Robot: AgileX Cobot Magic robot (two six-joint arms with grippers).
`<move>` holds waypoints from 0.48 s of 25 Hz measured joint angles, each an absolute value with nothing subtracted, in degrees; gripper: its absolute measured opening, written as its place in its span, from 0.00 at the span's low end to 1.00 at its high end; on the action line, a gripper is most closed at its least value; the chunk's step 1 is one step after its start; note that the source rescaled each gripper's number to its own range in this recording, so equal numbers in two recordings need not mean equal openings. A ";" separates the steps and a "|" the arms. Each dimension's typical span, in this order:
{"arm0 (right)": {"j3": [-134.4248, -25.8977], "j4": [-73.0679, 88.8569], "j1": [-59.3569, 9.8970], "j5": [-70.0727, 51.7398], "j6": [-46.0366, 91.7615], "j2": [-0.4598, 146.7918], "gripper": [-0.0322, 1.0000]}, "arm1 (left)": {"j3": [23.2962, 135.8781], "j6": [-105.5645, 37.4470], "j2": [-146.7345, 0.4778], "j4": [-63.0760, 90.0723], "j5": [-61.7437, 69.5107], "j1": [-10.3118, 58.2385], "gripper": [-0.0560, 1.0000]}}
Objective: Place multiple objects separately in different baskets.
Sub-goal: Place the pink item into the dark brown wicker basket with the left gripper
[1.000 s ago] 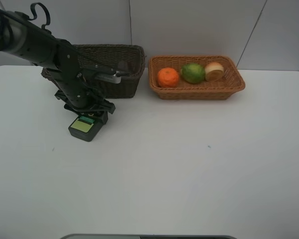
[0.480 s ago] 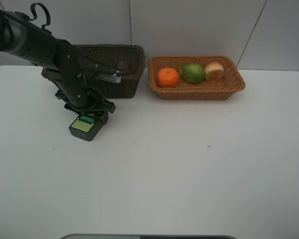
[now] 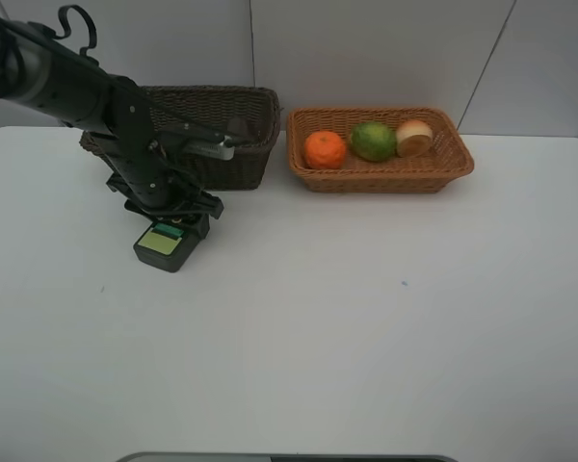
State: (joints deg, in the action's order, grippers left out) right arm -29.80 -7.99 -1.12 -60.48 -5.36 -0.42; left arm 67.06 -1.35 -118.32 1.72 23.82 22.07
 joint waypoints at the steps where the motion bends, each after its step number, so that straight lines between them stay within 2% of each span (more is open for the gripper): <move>1: -29.80 -7.99 -1.12 -60.48 -5.36 -0.42 0.93 | 67.06 -1.35 -117.93 1.72 23.88 22.07 0.81; 12: -29.80 -7.99 -1.12 -60.48 -5.36 -0.42 0.93 | 67.89 0.54 -110.12 2.04 32.10 22.07 0.81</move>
State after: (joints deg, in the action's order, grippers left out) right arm -29.80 -7.99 -1.12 -60.48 -5.36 -0.42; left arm 67.89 0.54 -110.12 2.04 32.10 22.07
